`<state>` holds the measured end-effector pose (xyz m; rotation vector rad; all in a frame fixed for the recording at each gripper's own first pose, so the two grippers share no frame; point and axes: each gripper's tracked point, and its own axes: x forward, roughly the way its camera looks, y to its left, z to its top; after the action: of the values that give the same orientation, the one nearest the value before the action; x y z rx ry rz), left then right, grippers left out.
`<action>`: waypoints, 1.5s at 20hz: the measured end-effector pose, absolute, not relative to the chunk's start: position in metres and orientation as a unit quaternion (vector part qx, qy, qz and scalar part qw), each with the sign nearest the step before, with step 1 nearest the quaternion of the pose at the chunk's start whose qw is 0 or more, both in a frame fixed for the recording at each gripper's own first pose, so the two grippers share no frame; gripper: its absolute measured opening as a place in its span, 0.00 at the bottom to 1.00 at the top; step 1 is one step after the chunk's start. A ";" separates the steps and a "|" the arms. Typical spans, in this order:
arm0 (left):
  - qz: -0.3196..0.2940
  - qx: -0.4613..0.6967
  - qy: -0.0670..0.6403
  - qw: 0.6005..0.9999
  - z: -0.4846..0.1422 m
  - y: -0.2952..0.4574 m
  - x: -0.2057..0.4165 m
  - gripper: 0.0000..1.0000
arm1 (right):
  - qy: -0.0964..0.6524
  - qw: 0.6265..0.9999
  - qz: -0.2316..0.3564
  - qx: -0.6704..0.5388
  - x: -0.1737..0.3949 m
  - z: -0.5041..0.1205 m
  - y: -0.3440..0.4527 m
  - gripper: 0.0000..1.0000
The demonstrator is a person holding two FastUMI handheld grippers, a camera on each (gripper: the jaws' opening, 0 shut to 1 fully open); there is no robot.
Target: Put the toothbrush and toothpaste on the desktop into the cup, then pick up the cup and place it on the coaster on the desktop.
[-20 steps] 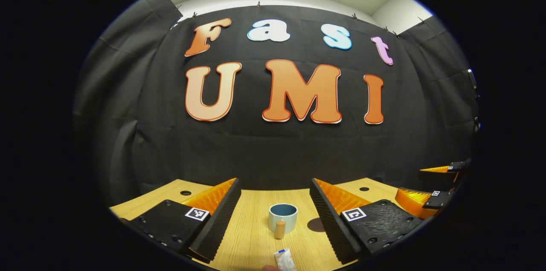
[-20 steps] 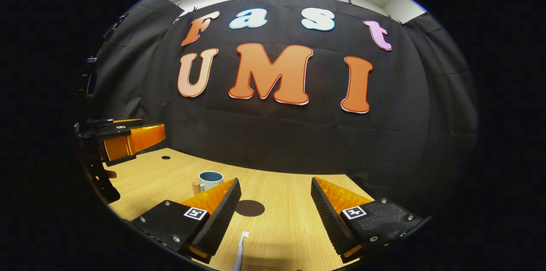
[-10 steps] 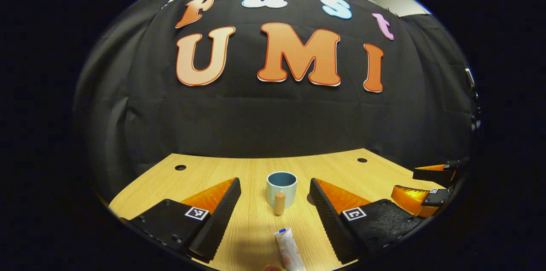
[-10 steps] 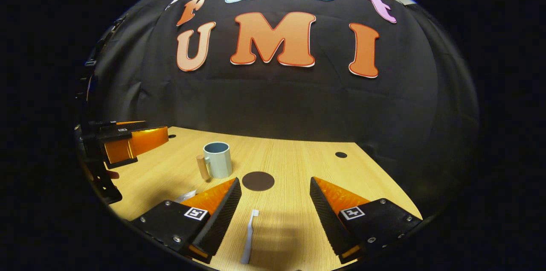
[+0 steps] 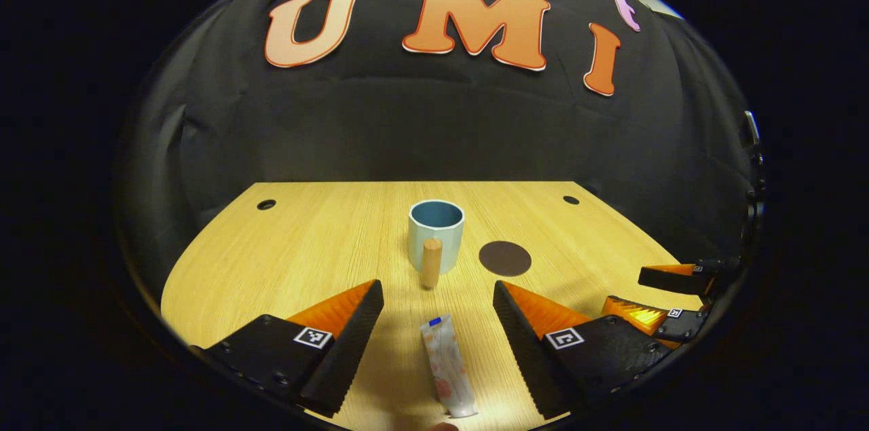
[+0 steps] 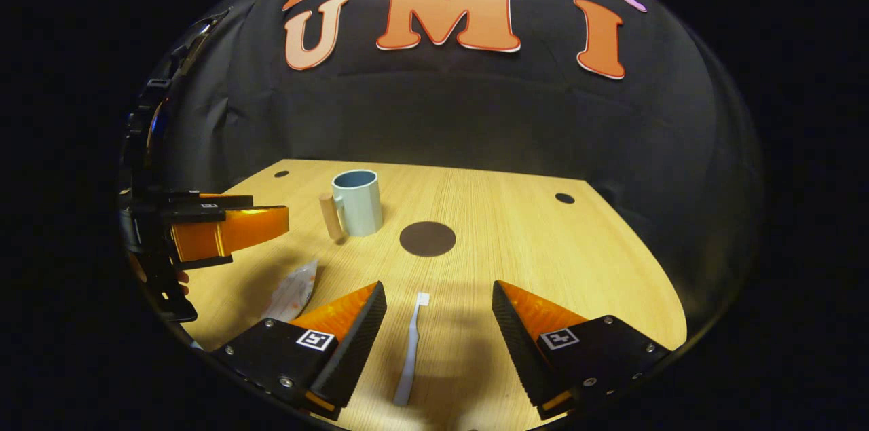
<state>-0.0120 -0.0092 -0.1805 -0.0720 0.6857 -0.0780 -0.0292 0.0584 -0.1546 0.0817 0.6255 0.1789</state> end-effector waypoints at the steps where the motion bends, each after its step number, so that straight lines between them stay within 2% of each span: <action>1: -0.040 -0.037 0.349 0.936 -0.187 -0.010 -0.014 0.98 | 0.318 0.943 0.090 0.042 -0.029 -0.159 0.059 0.94; 6: -0.049 -0.047 0.414 0.908 -0.216 -0.018 -0.020 0.98 | 0.363 0.926 0.099 0.041 -0.033 -0.184 0.065 0.88; 13: -0.051 -0.057 0.499 0.863 -0.222 -0.018 -0.024 0.98 | 0.444 0.889 0.112 0.030 -0.044 -0.225 0.078 0.81; 18: -0.053 -0.051 0.546 0.834 -0.217 -0.016 -0.022 0.95 | 0.500 0.858 0.114 0.037 -0.055 -0.246 0.086 0.68; 19: -0.051 -0.048 0.555 0.829 -0.219 -0.016 -0.023 0.95 | 0.499 0.859 0.112 0.039 -0.048 -0.246 0.086 0.63; 21: -0.046 -0.047 0.574 0.816 -0.228 -0.017 -0.030 0.95 | 0.509 0.854 0.105 0.039 -0.050 -0.244 0.087 0.59; 22: -0.044 -0.050 0.584 0.809 -0.231 -0.017 -0.034 0.95 | 0.517 0.849 0.107 0.029 -0.053 -0.246 0.088 0.54; 23: -0.042 -0.056 0.596 0.800 -0.235 -0.019 -0.039 0.99 | 0.515 0.850 0.107 0.020 -0.052 -0.245 0.087 0.53; 24: -0.038 -0.053 0.604 0.794 -0.234 -0.018 -0.042 0.78 | 0.520 0.847 0.113 0.017 -0.055 -0.246 0.091 0.42; 27: -0.032 -0.066 0.613 0.787 -0.234 -0.022 -0.047 0.81 | 0.518 0.847 0.116 0.014 -0.054 -0.244 0.098 0.25; 30: -0.014 -0.070 0.626 0.776 -0.234 -0.021 -0.052 0.47 | 0.512 0.851 0.119 0.017 -0.052 -0.242 0.100 0.12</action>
<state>-0.0521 -0.0208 -0.2344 -0.1513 1.3552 -0.0296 -0.0521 0.1003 -0.2416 0.0361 1.0783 0.2499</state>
